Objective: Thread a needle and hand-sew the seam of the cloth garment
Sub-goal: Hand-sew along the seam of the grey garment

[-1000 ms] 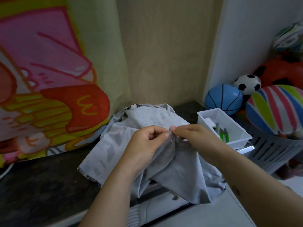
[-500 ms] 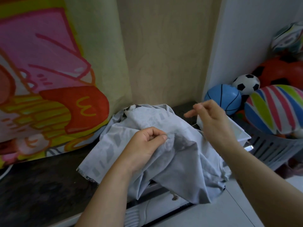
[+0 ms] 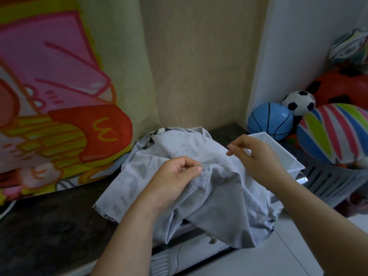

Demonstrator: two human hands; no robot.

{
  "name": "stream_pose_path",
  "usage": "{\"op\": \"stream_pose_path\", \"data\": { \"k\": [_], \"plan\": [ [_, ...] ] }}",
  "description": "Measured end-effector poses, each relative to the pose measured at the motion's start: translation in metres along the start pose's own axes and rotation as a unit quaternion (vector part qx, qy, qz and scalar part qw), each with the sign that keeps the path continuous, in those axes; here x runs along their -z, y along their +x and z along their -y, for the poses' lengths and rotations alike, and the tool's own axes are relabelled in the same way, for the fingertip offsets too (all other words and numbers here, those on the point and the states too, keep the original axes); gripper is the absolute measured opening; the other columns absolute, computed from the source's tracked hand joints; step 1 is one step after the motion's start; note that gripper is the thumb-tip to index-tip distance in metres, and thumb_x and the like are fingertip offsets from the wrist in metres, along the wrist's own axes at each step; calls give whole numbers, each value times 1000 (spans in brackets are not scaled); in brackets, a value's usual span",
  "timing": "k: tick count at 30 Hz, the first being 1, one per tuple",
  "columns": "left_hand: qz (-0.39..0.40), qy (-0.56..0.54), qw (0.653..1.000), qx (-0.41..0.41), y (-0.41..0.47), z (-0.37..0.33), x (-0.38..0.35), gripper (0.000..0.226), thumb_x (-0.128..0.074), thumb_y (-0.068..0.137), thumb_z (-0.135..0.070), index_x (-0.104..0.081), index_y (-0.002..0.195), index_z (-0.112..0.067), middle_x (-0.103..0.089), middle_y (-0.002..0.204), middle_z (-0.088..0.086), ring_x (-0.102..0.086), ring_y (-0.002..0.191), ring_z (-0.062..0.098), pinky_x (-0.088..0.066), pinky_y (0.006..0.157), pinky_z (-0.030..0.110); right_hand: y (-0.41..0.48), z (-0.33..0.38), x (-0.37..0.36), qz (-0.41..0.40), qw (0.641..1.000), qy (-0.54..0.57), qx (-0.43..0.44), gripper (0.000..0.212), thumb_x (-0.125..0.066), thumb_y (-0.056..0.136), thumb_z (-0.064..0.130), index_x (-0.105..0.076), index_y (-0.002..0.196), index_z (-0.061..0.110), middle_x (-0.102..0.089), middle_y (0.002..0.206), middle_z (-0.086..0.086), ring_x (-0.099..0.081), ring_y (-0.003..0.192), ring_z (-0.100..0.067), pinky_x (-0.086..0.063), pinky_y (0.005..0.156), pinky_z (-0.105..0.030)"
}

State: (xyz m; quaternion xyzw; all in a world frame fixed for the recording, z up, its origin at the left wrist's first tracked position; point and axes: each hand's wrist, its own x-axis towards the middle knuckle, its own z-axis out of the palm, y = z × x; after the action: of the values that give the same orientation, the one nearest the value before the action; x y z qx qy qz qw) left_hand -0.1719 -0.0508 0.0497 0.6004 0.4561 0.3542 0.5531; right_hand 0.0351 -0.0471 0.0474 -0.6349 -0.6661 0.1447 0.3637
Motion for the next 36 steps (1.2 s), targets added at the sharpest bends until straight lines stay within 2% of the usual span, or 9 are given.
{"op": "stream_pose_path", "data": {
  "k": [2, 4, 7, 13, 15, 20, 24, 28, 36],
  "plan": [
    [4, 6, 1000, -1, 0, 1, 1, 11, -66, 88, -18, -72, 80, -21, -72, 80, -2, -66, 80, 9, -50, 80, 24, 0, 10, 2, 61, 997, 31, 28, 10, -56, 93, 26, -64, 92, 32, -58, 81, 29, -57, 83, 14, -41, 69, -2],
    [13, 12, 1000, -3, -1, 2, 3, 7, -68, 86, -19, -73, 82, -22, -74, 84, -4, -67, 85, 7, -51, 80, 21, 0, 14, 2, 105, 992, 15, 68, 15, -58, 91, 21, -67, 97, 32, -55, 86, 33, -51, 80, 24, -37, 72, 4],
    [15, 22, 1000, -1, -3, 1, 7, 4, -71, 83, -20, -74, 82, -22, -74, 86, -5, -68, 86, 7, -49, 78, 20, -1, 15, -1, 144, 984, -62, 88, 20, -57, 92, 19, -70, 104, 29, -58, 94, 24, -52, 79, 13, -34, 75, 5],
    [3, 15, 1000, 12, -4, 0, 7, 9, -72, 80, -15, -70, 75, -22, -72, 71, -9, -66, 71, 0, -46, 61, 11, 0, 18, -2, 190, 970, -115, 94, 27, -53, 94, 17, -69, 109, 32, -65, 112, 14, -52, 99, -3, -47, 92, -26],
    [4, 11, 1000, 14, -3, 1, 9, 9, -73, 79, -16, -71, 75, -23, -73, 75, -6, -68, 76, 5, -48, 67, 15, 0, 20, -2, 197, 970, -102, 100, 29, -53, 92, 14, -70, 108, 31, -66, 110, 14, -55, 95, -3, -49, 89, -30],
    [14, -12, 1000, 23, -2, 1, 10, 6, -72, 79, -15, -71, 76, -21, -73, 76, -5, -68, 76, 5, -49, 67, 15, -1, 24, -3, 204, 969, -82, 111, 32, -52, 91, 6, -71, 108, 26, -68, 107, 13, -55, 82, 3, -42, 84, -12],
    [21, -12, 999, 28, -1, 2, 11, 5, -71, 82, -15, -72, 78, -19, -73, 79, -3, -68, 78, 6, -49, 70, 17, -2, 27, -1, 205, 970, -77, 102, 33, -52, 90, 5, -72, 105, 26, -71, 102, 10, -60, 86, -4, -41, 86, -13],
    [23, -9, 999, 32, -2, 1, 12, 7, -70, 83, -16, -73, 78, -20, -74, 81, -3, -68, 81, 7, -49, 73, 20, -3, 31, 0, 217, 968, -69, 102, 34, -52, 90, 4, -72, 106, 27, -69, 102, 14, -54, 74, 11, -38, 78, -1],
    [33, -54, 997, 38, -1, 3, 11, 4, -72, 72, -22, -75, 75, -20, -74, 83, 0, -68, 84, 10, -49, 77, 23, -3, 35, -1, 201, 972, -62, 100, 33, -51, 91, 3, -71, 108, 24, -67, 111, 13, -54, 92, 4, -36, 79, 3]
  ]
}}
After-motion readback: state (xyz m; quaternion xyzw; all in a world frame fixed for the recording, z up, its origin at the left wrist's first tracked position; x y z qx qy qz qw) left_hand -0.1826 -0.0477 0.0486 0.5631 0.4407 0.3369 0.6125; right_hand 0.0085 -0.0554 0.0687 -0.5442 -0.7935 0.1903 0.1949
